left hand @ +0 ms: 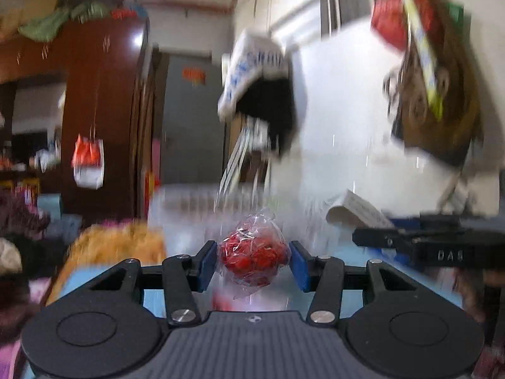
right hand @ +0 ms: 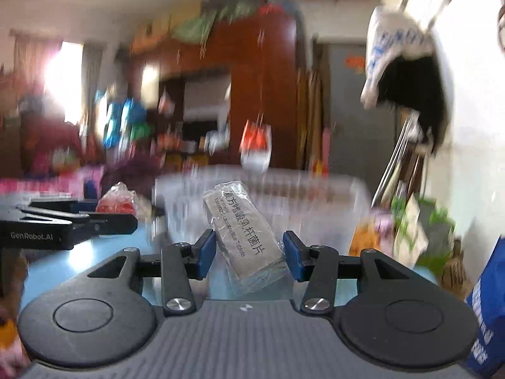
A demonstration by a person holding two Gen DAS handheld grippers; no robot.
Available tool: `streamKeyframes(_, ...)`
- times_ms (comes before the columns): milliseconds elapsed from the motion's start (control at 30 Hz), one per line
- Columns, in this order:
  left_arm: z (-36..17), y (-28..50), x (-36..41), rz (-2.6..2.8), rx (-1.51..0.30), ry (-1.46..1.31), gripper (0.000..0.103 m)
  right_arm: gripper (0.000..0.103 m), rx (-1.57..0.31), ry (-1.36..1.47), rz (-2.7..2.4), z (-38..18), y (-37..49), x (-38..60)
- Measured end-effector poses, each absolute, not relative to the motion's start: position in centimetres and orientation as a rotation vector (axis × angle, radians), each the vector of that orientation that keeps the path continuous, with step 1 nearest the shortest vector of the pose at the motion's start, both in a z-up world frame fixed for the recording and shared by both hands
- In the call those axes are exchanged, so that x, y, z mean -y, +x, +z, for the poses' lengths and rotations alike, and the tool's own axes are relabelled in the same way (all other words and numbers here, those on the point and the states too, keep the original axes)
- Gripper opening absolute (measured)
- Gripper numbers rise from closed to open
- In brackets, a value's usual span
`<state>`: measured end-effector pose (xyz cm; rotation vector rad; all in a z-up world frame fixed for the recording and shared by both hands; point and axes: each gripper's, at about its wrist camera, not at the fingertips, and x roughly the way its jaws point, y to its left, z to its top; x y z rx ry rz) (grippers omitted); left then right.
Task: Organize objects
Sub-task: 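Lift both items into the white basket and open both grippers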
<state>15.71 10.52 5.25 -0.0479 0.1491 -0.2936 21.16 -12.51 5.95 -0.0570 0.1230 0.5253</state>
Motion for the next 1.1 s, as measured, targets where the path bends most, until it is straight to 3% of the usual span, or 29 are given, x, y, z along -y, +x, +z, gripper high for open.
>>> streamKeyframes(133, 10.2, 19.2, -9.4, -0.283, -0.093, -0.035, 0.053, 0.050, -0.085, -0.092, 0.458, 9.8, 24.5, 10.6)
streamKeyframes(333, 11.7, 29.1, -8.2, -0.234, -0.261, -0.078, 0.054, 0.050, -0.156, -0.169, 0.372, 10.2, 32.2, 7.9)
streamKeyframes(367, 11.4, 30.1, -8.1, -0.239, -0.285, -0.080, 0.056, 0.051, -0.165, -0.182, 0.370, 9.9, 32.7, 7.6)
streamKeyframes(400, 11.0, 30.4, -8.1, -0.240, -0.288, -0.078, 0.065, 0.053, -0.167, -0.190, 0.366, 9.6, 33.1, 7.5)
streamKeyframes(433, 10.7, 30.7, -8.0, -0.232, -0.282, -0.065, 0.085, 0.062, -0.161, -0.196, 0.355, 9.3, 33.2, 7.5)
streamKeyframes(467, 10.4, 30.8, -7.9, -0.209, -0.273, -0.052, 0.094, 0.071, -0.151, -0.183, 0.330, 9.2, 32.7, 8.0)
streamKeyframes(533, 10.2, 30.0, -8.4, -0.201, -0.242, -0.062, 0.094, 0.095, -0.116, -0.143, 0.307, 9.1, 31.5, 9.0)
streamKeyframes(600, 10.1, 28.7, -9.4, -0.212, -0.225, -0.098, 0.094, 0.103, -0.085, -0.092, 0.344, 9.0, 29.7, 10.2)
streamKeyframes(800, 8.8, 23.4, -12.0, -0.195, -0.182, -0.113, 0.095, 0.103, -0.135, -0.061, 0.473, 6.8, 25.1, 11.3)
streamKeyframes(967, 5.8, 21.6, -13.6, -0.143, -0.247, -0.088, 0.095, 0.101, -0.251, -0.120, 0.540, 3.5, 24.8, 9.2)
streamKeyframes(1033, 4.7, 21.9, -14.1, -0.125, -0.286, -0.081, 0.095, 0.075, -0.316, -0.146, 0.557, 2.7, 25.5, 8.3)
streamKeyframes(1100, 3.7, 22.4, -14.9, -0.103, -0.335, -0.083, 0.095, 0.055, -0.393, -0.165, 0.573, 2.0, 26.6, 7.7)
